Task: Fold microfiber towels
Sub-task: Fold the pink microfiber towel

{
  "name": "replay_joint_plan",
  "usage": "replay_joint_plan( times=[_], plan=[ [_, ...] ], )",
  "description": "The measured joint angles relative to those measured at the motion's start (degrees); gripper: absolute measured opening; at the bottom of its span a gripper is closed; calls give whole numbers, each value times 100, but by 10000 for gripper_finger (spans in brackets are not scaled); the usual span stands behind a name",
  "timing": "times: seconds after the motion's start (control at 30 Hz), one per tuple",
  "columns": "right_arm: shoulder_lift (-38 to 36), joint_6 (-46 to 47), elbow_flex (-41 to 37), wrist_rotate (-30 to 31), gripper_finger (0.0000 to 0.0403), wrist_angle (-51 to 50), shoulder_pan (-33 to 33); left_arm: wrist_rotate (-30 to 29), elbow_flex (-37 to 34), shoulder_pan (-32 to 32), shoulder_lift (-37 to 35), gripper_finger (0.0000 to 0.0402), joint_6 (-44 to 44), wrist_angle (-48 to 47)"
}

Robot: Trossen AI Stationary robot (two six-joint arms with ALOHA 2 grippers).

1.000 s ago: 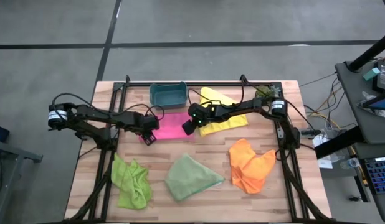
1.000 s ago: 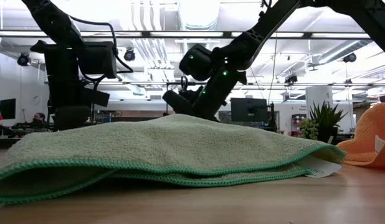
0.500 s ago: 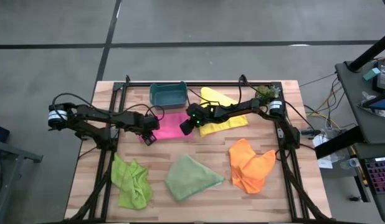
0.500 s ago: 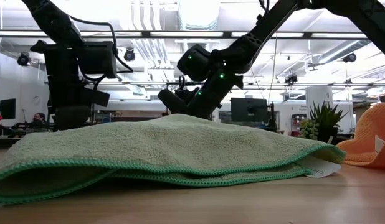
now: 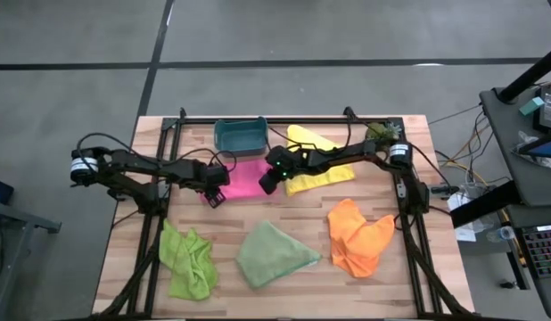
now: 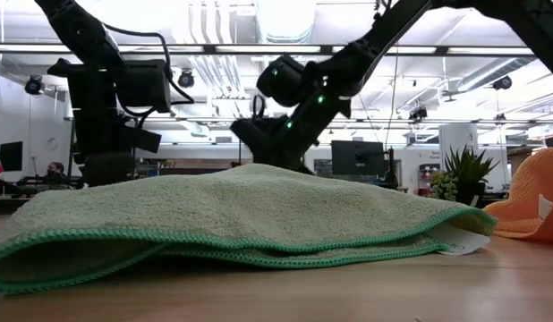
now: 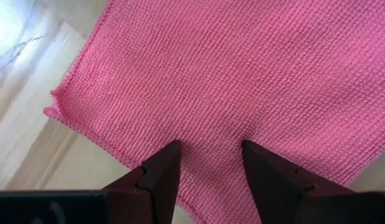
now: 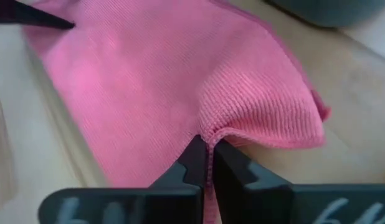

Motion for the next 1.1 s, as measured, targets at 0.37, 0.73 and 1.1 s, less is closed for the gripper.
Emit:
replay_joint_plan(
  times=[0.37,0.73,1.1],
  plan=[
    [-496,-349,0,55,9,-941,-2,88,17,0,-1129,160,-8,-752],
    [-612,-389,229,56,9,-1018,-17,689,-89,0,-1387,160,-339,-661],
    [-327,-282,547,-11,9,-418,38,690,-84,0,-239,160,-443,-579]
  ],
)
